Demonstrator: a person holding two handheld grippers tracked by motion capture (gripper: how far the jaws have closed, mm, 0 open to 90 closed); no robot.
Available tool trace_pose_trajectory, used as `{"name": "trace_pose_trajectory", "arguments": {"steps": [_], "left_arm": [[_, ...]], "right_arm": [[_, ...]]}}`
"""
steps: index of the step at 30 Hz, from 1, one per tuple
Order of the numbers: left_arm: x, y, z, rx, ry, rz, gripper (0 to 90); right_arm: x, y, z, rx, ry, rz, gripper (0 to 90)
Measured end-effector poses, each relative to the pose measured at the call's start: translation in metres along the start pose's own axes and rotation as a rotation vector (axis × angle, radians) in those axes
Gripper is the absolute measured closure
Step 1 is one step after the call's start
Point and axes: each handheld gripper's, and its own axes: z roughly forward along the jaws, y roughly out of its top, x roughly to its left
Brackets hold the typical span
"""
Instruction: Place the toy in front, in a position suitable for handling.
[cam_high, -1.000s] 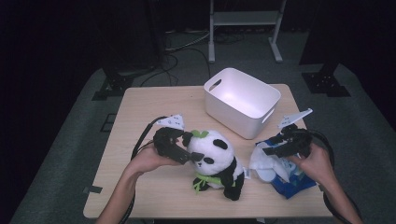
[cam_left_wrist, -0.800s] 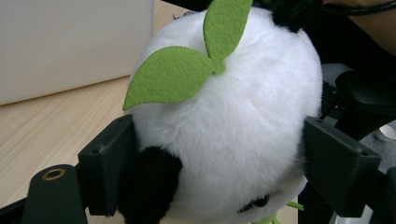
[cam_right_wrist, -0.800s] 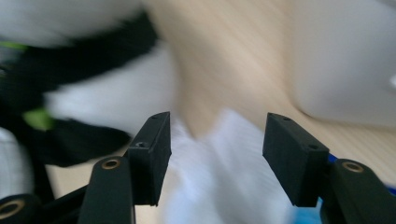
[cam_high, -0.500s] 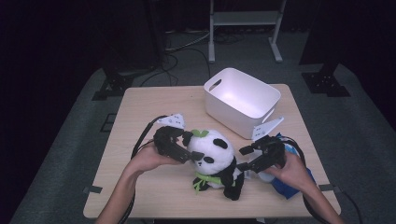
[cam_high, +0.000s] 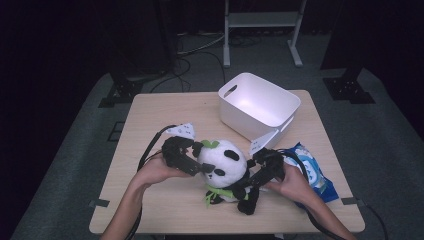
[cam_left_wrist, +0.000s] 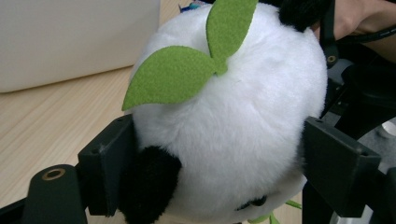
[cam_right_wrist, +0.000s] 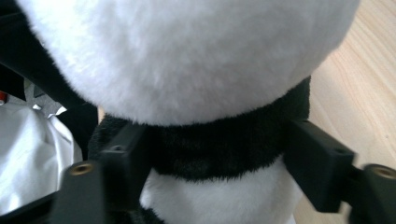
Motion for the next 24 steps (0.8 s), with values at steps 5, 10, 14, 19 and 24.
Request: {"name": "trace_pose_trajectory", "arguments": {"steps": [5,10,14,19,24], "left_arm": [[0.004,-0.006,-0.006,-0.016,-0.001,-0.023,15.6],[0.003,-0.006,-0.01,-0.038,-0.012,-0.025,13.9],[0.001,-0.008,-0.011,-0.049,-0.022,-0.009,12.5],[-0.003,-0.009,-0.012,-0.036,-0.018,0.01,11.2],[-0.007,-0.008,-0.013,-0.015,0.007,0.041,10.7]], "right_arm": [[0.0,0.004,-0.002,-0.015,-0.007,-0.005,56.6],[0.005,0.021,-0.012,0.059,-0.035,-0.06,64.5],[0.009,0.035,-0.017,0.152,-0.047,-0.095,65.0],[0.015,0.05,-0.03,0.247,-0.082,-0.126,64.9],[0.018,0.058,-0.03,0.306,-0.102,-0.14,64.2]]}}
